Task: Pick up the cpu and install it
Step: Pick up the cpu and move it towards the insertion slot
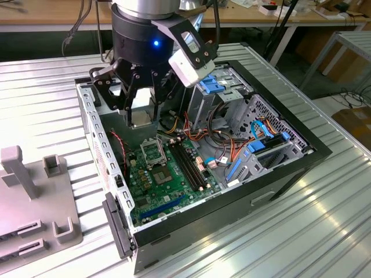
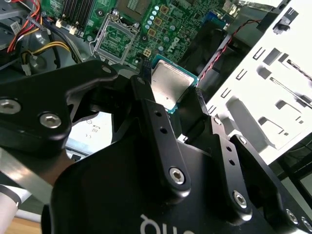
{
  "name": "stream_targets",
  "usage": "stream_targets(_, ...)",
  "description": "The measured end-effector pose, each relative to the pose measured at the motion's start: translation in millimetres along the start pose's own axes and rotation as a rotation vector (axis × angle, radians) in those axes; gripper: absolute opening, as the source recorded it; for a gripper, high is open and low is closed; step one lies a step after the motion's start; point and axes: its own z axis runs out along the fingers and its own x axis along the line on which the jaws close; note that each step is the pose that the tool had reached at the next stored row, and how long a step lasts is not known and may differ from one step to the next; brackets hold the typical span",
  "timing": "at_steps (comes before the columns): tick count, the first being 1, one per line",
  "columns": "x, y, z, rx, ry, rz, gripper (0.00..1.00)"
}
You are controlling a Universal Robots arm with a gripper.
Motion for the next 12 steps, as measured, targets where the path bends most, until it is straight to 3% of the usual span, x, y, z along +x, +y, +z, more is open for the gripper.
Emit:
stream_targets(4,-1.4,-5.0,0.8,0.0,0.0,0.0,0.47)
stream_targets(12,-21.5,-7.9,2.4,0.0001,0.0,0.0,0.47)
